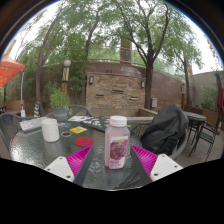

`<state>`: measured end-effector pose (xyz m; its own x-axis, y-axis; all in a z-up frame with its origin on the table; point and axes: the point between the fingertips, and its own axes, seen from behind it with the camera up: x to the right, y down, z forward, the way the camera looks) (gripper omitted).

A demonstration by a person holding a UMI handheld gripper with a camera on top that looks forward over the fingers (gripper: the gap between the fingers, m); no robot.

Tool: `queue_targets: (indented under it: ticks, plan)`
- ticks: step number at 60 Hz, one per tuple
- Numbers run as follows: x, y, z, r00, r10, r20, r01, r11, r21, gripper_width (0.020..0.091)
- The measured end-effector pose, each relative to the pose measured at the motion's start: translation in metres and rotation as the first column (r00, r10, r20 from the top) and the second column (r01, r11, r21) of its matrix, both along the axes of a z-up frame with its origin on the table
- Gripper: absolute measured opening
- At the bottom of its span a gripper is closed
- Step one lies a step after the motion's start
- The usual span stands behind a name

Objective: Pour water

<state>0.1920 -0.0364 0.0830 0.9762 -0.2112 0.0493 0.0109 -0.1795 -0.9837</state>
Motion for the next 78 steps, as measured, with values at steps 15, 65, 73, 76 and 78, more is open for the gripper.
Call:
queue_targets:
  ticks: [15,65,73,76,78]
  plan:
    - [0.025,0.063,-0.001,0.999,0.016,0.028,-0.017,0.999,0.051,0.0582]
    - [-0.126,0.185,0.120,0.378,0.158,0.912,-0.067,0.987,-0.144,0.0415]
    - [-0.181,0.219,0.096,-0.225,0.213,0.951,-0.017,0.975,-0.222,0.0414]
    - [-0.190,0.233,0.091,-0.391,0.249,0.886,-0.012,0.961,-0.276,0.0413]
    - [-0.195,0.237,0.086,-0.483,0.253,0.838,0.010,0.959,-0.284,0.0415]
